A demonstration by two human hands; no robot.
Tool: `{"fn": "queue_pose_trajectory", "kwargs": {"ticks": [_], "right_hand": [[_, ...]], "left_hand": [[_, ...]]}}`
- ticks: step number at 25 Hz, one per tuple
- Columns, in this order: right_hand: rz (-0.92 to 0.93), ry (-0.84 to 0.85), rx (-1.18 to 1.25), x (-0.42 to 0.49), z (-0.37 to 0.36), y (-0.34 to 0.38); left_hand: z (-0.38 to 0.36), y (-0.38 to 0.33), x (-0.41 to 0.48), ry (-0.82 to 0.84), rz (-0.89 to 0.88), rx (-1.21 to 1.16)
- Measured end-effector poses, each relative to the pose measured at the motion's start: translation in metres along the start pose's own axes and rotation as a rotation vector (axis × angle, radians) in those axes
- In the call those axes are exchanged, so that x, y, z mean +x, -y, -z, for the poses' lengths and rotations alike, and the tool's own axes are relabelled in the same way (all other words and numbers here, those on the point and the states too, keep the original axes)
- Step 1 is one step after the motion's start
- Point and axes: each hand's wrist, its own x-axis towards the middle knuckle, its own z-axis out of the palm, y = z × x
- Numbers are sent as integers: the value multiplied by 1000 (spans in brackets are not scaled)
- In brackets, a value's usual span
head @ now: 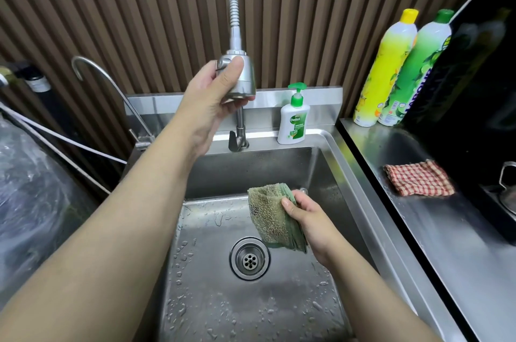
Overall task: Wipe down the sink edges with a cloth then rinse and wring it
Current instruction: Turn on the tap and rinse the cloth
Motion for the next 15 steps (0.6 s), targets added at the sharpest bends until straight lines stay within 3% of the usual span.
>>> {"fn": "queue_pose_trajectory", "kwargs": {"ticks": [4,7,10,15], "right_hand": [[-20,12,-74,2,-3,1],[23,69,62,4,-6,10],[27,100,172,11,-13,17],[-146,13,-137,29,-15,6]], "left_hand": [[13,32,-35,-79,72,-149],[32,96,-74,-232,348,-28],[35,139,-101,-100,676,52],[42,148,-106,41,681,-53]]}}
